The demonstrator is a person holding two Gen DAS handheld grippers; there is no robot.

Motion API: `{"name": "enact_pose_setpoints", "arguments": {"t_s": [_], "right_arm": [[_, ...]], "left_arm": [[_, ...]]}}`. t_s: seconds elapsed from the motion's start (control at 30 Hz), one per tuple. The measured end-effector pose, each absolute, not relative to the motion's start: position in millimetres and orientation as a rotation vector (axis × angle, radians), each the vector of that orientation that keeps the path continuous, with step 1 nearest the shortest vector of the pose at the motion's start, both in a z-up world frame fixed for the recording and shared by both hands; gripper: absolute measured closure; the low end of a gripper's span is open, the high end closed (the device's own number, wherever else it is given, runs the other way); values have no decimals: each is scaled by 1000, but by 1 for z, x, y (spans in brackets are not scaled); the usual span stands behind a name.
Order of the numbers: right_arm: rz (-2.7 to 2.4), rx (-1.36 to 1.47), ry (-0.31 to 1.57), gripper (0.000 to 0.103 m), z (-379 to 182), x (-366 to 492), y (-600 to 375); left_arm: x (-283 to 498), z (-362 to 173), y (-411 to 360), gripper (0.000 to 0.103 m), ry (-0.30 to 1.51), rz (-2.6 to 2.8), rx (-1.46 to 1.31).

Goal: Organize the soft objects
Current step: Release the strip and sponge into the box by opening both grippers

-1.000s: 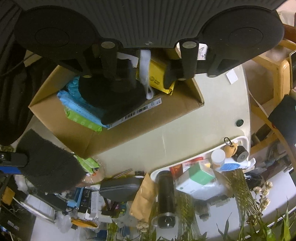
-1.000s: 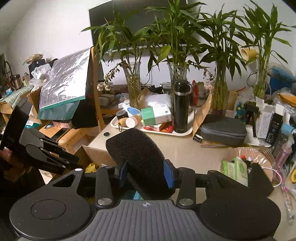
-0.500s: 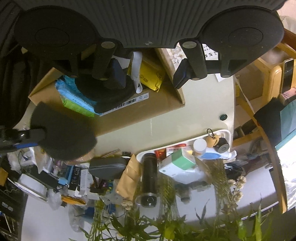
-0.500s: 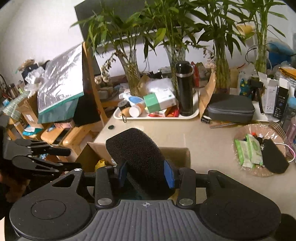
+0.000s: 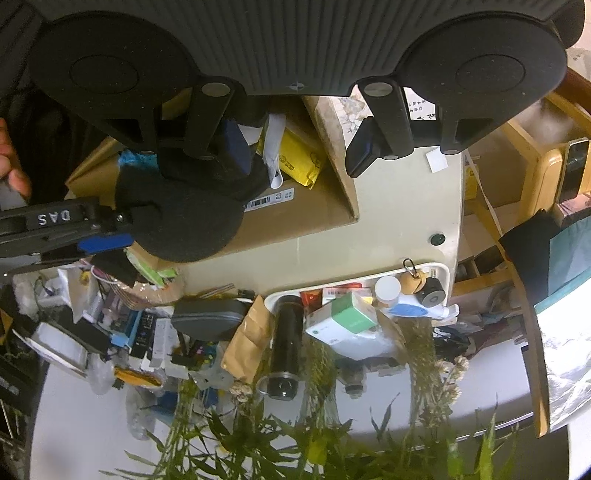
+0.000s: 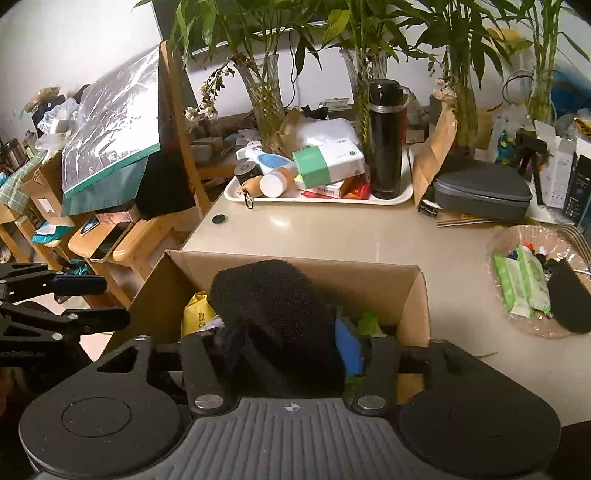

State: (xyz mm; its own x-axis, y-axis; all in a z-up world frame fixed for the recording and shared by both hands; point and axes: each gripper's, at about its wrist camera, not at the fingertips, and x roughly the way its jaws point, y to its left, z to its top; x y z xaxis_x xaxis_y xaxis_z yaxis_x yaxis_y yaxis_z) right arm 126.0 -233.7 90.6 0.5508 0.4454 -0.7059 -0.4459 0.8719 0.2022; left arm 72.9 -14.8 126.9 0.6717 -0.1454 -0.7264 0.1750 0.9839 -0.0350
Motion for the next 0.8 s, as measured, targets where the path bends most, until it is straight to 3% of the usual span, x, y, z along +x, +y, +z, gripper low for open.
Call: {"name": "enact_pose_setpoints", "arguments": {"t_s": [0.1,0.2,0.33,0.4,0.47,0.73,0.8], "right_arm": [[519,-29,800,7,95,122,-235],[499,-64,778,0,100,120,-237],[459,-104,772,0,104,118,-241],[440,-123,772,0,105,117,-243],[425,-144,767,0,107,115,-246],[366,-270,753,0,112,108,-251],[360,-300,742,0,113,106,-251]], "left_arm": [[72,128,-14,47,804,-175,33],[71,131,-16,47,797,-168,37],[69,136,-21,47,792,-155,48],[68,139,-22,38,780,-137,57],[64,142,-23,20,745,-118,57],[65,148,-27,0,759,-91,50],[68,145,-30,0,820,-97,75]]}}
